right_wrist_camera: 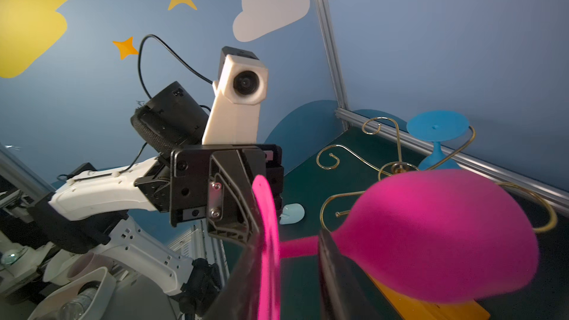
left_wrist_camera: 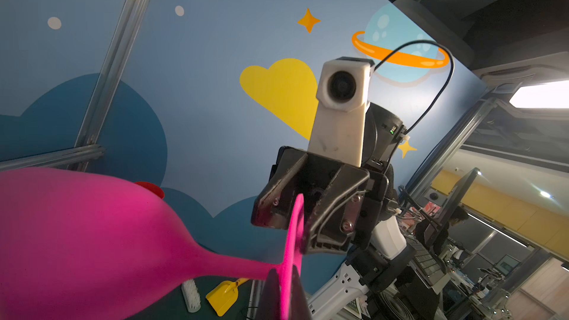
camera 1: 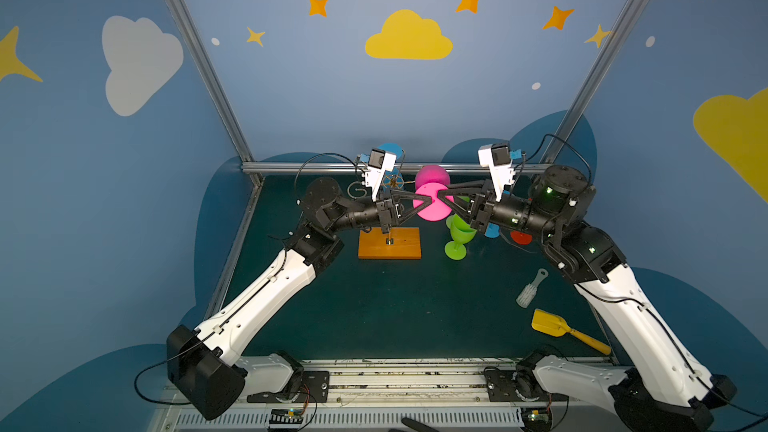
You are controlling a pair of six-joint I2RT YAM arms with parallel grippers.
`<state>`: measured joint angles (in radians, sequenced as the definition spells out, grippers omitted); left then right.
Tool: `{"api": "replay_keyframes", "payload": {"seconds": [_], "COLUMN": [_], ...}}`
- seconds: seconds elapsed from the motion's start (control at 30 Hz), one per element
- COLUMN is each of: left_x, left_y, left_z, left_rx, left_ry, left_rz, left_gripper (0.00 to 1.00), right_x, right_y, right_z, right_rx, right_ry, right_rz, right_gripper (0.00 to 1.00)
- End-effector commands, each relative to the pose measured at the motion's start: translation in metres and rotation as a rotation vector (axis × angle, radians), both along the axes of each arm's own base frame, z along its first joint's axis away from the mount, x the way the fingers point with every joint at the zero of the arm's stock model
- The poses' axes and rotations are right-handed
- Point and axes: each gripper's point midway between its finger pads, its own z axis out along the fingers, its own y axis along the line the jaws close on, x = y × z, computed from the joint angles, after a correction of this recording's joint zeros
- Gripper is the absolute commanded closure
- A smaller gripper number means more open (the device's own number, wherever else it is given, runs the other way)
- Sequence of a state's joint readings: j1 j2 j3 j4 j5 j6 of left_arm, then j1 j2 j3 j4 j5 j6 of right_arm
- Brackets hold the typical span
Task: Take the wine glass off the wine glass rack
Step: 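Close the left gripper on the magenta glass foot beside the right gripper, then move the right gripper to the magenta bowl while the left gripper holds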
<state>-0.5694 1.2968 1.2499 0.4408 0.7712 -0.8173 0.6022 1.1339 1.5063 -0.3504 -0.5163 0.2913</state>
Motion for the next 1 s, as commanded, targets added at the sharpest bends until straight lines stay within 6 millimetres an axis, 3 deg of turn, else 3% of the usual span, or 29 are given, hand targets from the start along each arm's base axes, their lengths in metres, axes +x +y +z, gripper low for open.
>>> {"api": "replay_keyframes", "payload": {"seconds": [0.0, 0.13, 0.3, 0.67, 0.97], "left_x": [-0.014, -0.019, -0.020, -0.013, -0.014], "left_y": [0.017, 0.025, 0.029, 0.029, 0.030], "left_z": [0.031, 0.039, 0.045, 0.041, 0.041], "left_rx": [-0.090, -0.120, -0.142, -0.152, -0.147], "left_ry": [-0.026, -0.005, 0.046, 0.160, 0.172], "left_rz": [-0.026, -0.041, -0.067, -0.094, -0.091], "left_gripper": [0.97, 0.97, 0.97, 0.97, 0.97], "right_x": [-0.011, -0.012, -0.007, 0.002, 0.019], "right_y": [-0.025, -0.058, -0.070, -0.036, -0.010], "right_z": [0.019, 0.021, 0.007, -0.006, -0.001], "right_rx": [-0.002, -0.026, -0.106, -0.142, -0.139], "right_ry": [-0.119, -0.253, -0.392, -0.710, -0.782], "right_rz": [-0.098, -0.259, -0.336, -0.229, -0.165], "right_gripper": [0.46, 0.24, 0.17, 0.13, 0.11]}}
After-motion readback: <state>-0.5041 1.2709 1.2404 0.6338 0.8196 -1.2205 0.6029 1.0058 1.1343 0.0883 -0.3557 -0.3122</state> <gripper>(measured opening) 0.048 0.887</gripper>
